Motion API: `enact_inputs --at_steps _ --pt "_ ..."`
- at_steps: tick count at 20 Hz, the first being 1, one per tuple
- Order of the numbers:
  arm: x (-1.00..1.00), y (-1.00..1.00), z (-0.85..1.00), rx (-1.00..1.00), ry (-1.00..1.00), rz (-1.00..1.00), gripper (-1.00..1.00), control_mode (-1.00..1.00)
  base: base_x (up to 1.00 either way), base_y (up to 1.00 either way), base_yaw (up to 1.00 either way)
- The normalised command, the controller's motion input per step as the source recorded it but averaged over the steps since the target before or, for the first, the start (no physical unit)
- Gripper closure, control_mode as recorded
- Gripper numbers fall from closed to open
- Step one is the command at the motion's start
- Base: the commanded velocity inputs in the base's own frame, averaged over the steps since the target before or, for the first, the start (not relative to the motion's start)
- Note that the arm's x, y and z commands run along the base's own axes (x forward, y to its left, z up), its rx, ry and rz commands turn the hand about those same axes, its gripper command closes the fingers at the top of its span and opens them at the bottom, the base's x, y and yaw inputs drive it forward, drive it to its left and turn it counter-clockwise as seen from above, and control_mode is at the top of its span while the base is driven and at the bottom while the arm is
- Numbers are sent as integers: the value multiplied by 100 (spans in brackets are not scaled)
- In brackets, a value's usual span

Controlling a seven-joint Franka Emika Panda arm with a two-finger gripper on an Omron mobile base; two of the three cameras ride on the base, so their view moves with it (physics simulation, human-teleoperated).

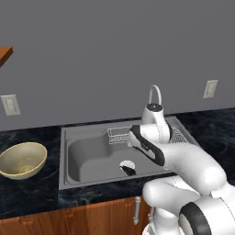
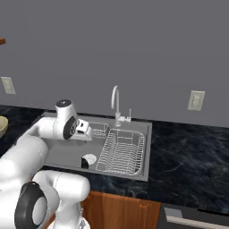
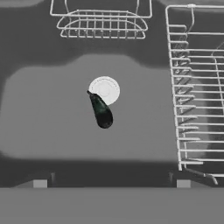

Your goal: Pick the eggplant from the sink and place it in the bowl. Then pick the bowl and place it in the microwave. Then close the microwave door and press the start button.

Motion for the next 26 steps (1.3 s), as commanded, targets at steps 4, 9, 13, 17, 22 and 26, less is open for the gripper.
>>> enact_inputs --at_steps 4,9,13,17,22,26 --pt "30 5 -75 -2 13 0 -100 -100 0 0 0" --pt "27 4 -44 0 1 0 -100 -100 0 0 0" --pt "17 34 -33 -2 7 0 -100 -100 0 0 0" --pt "25 38 -38 -5 24 0 -100 -100 0 0 0" --pt "34 4 -46 0 17 0 -100 -100 0 0 0" --pt "34 0 -48 -1 17 0 -100 -100 0 0 0"
